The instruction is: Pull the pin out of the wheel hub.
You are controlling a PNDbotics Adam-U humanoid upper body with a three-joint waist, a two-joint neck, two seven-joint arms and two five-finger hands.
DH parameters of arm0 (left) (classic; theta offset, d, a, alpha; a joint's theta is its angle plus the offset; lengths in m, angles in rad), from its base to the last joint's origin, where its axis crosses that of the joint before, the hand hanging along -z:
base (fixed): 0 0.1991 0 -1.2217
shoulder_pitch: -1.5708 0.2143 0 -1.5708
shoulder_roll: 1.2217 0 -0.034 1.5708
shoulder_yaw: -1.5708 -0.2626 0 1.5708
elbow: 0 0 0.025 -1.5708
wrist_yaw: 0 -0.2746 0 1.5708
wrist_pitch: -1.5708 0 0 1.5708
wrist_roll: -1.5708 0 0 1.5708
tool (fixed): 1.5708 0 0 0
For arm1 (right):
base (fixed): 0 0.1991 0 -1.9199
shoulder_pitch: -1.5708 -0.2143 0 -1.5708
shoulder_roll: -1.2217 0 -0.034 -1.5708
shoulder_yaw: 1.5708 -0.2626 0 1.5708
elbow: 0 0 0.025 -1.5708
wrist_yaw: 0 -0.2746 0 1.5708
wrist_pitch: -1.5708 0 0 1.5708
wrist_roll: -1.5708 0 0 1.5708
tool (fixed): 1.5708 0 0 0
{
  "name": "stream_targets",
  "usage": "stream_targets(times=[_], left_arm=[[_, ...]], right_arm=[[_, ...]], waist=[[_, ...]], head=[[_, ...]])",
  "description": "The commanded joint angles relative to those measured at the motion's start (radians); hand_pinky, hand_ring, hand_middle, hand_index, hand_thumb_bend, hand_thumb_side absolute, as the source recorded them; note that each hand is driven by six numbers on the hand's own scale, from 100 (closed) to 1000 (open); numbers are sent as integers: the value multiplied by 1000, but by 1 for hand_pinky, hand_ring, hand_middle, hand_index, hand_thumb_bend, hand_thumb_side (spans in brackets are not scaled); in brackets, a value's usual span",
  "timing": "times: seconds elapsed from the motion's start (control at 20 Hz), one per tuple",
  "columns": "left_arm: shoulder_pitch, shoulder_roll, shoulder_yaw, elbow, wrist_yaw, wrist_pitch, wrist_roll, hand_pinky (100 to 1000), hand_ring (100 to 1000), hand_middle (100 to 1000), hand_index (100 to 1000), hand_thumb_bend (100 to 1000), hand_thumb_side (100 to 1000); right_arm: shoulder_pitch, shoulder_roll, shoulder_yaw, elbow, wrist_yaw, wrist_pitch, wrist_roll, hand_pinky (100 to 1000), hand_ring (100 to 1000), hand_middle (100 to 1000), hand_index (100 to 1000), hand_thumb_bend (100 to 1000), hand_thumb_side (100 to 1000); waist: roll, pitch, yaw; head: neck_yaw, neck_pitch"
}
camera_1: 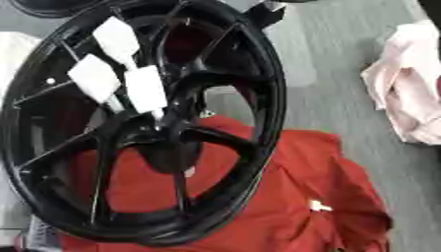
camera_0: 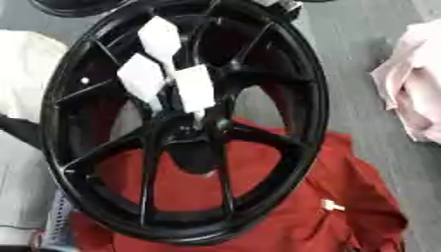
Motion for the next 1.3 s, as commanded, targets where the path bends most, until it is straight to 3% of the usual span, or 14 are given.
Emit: stream_targets(times=[0.05,0.8,1.3], left_arm=[[-10,44,23,1,6,-3,9,819,748,665,848,100,746],[-8,41,25,21,14,-10,12,820,744,662,847,100,744],[-16,27,-67,-48,-65,-15,-107,833,778,720,861,100,650]], right_arm=[[-9,-31,-11,-16,4,0,-4,754,639,558,619,100,582],[-7,-31,-11,-17,4,2,-3,755,639,558,619,100,586],[-12,-27,-6,-18,2,2,0,755,639,558,619,100,588]], waist=[[-4,-32,3],[-4,-36,0],[-3,-35,-5]], head=[[-2,-5],[-1,-12],[-5,-13]])
